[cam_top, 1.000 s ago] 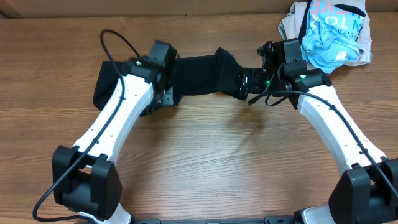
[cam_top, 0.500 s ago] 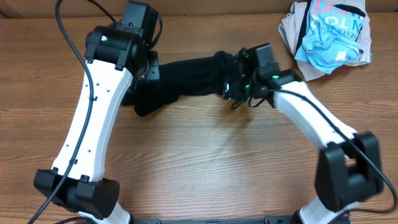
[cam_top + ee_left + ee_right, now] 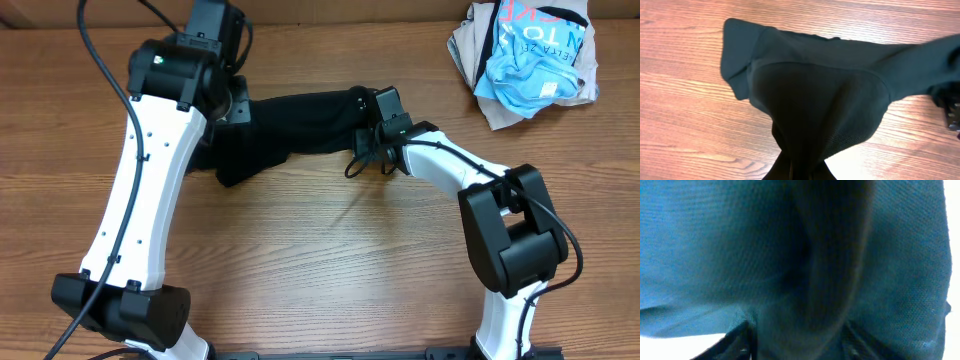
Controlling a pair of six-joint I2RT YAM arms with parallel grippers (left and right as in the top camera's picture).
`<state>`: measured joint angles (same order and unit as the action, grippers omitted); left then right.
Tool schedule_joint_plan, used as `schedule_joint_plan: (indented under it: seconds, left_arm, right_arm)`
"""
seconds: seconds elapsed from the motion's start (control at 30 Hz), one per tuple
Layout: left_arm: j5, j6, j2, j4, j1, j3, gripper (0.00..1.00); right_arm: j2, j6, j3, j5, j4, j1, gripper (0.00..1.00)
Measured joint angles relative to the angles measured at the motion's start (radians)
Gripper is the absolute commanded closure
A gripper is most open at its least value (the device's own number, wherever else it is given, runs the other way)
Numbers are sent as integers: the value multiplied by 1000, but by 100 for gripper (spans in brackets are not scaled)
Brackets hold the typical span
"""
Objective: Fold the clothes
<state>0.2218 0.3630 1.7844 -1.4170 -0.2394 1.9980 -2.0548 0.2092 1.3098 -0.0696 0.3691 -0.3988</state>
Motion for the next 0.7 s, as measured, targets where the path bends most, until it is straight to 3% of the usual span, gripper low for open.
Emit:
schedule_joint_plan:
  seconds: [0.13,0.3,0.7]
  left_arm:
    - [0,0,0,8,39,2,96]
    - [-13,0,1,7,116,74,96]
    - [-23,-72,-2,-192,238,460,96]
  right_arm:
    - [5,34,0,-43,20,15,96]
    - [106,47,0,-53,146,66,96]
    - [712,32,68,-30,605,135,96]
